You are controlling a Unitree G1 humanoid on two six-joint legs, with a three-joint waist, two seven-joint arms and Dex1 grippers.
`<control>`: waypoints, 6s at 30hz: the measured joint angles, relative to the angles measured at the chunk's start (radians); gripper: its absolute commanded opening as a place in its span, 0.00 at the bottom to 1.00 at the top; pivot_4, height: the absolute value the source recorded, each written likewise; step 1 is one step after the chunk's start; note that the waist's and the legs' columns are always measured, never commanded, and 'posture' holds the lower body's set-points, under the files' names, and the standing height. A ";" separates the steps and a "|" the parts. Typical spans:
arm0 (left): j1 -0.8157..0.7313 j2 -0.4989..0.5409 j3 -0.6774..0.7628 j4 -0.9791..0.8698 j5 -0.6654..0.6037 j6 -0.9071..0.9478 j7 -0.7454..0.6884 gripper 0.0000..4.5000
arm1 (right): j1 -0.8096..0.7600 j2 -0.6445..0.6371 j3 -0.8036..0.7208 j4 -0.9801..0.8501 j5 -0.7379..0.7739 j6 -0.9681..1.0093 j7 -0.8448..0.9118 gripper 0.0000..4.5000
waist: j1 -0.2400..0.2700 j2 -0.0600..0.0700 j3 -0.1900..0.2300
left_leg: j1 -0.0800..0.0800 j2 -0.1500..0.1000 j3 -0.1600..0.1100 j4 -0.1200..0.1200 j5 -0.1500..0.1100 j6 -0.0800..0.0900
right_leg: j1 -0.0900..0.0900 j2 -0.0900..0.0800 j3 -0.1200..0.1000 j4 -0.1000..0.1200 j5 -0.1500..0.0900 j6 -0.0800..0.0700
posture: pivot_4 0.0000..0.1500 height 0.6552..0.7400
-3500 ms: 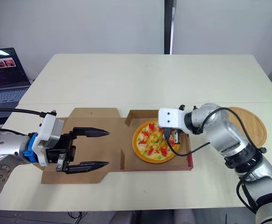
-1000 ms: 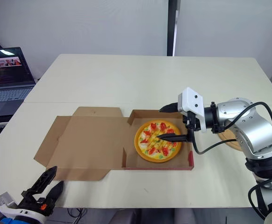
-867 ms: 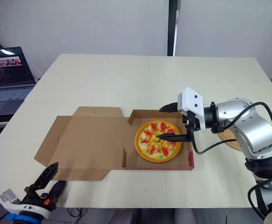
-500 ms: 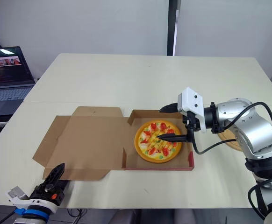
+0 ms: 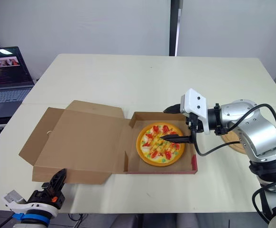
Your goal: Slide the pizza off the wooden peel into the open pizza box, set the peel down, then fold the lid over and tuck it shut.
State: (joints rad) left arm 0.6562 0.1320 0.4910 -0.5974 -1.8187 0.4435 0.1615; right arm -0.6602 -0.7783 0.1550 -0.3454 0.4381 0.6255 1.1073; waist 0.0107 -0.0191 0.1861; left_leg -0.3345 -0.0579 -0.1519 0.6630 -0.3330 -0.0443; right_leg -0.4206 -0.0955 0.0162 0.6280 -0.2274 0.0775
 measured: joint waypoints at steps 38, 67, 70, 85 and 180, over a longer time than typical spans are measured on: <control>-0.162 0.329 0.059 0.148 0.033 0.096 -0.157 0.00 | -0.426 0.239 0.250 1.263 -0.632 -0.578 -0.223 0.01 | -0.016 0.000 0.000 | -0.001 0.002 0.001 -0.001 0.000 -0.002 | -0.003 0.003 0.001 0.000 0.002 -0.004 | 1.00 1.00; -0.498 0.816 0.116 0.219 0.290 0.372 -0.706 0.00 | -0.213 0.140 0.209 0.857 -0.606 -0.508 0.174 0.01 | -0.039 0.002 0.001 | -0.001 0.002 -0.003 -0.002 -0.001 -0.003 | -0.004 0.005 0.000 0.001 0.003 -0.004 | 1.00 1.00; -0.606 0.841 0.056 0.282 0.387 0.376 -0.775 0.00 | -0.136 0.092 0.189 0.693 -0.568 -0.420 0.217 0.01 | -0.036 0.003 0.002 | -0.002 0.002 -0.005 -0.001 -0.001 -0.003 | -0.004 0.005 -0.001 0.001 0.003 -0.004 | 1.00 1.00; -1.173 0.762 -0.305 0.543 0.879 0.294 -1.018 0.00 | 0.228 -0.026 0.036 0.028 -0.334 0.106 0.151 0.01 | -0.007 0.003 0.002 | -0.007 0.001 -0.009 0.002 -0.001 -0.003 | -0.005 0.004 -0.005 0.000 0.004 -0.003 | 1.00 1.00; -1.452 0.214 -0.277 0.534 1.316 0.498 -0.678 0.00 | 0.083 0.452 -0.317 -0.223 -0.130 0.521 -0.943 0.01 | -0.042 0.003 0.000 | -0.029 -0.002 -0.006 0.019 0.001 -0.005 | -0.030 0.003 0.001 0.019 0.012 -0.003 | 1.00 1.00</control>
State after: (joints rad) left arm -0.7962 0.3458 0.2137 -0.0633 -0.5029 0.9412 -0.5162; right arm -0.5771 -0.3267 -0.1618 -0.5680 0.3079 1.1465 0.1640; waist -0.0317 -0.0161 0.1861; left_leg -0.3635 -0.0603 -0.1579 0.6819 -0.3320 -0.0491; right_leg -0.4507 -0.0921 0.0173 0.6466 -0.2158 0.0747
